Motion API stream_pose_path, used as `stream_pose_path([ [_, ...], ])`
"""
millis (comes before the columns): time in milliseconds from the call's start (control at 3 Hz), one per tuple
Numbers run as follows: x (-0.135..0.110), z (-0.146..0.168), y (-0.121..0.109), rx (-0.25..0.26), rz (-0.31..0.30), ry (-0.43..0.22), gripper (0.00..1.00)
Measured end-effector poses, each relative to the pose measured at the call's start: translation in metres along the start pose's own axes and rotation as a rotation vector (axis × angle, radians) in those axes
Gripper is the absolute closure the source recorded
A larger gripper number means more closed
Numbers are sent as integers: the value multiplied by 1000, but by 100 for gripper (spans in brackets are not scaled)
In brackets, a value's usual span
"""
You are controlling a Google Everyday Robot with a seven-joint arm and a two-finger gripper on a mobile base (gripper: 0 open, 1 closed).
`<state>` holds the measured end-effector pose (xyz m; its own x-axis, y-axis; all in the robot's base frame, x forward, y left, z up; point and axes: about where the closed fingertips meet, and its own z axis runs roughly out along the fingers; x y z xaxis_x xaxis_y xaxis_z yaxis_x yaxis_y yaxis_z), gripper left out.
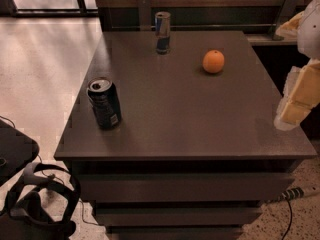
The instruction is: Knock redbull can over
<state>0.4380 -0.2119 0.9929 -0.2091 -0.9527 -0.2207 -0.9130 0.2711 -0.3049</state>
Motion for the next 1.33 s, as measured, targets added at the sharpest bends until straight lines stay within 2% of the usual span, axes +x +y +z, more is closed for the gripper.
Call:
stream_pose_path([
  [333, 0, 0, 0, 0, 0, 0, 0],
  [667, -2, -2, -12, 57, 31, -32, 0],
  [1000, 2, 13, -30, 116, 129, -128, 0],
  [1333, -13, 32, -69, 166, 225, -343, 0],
])
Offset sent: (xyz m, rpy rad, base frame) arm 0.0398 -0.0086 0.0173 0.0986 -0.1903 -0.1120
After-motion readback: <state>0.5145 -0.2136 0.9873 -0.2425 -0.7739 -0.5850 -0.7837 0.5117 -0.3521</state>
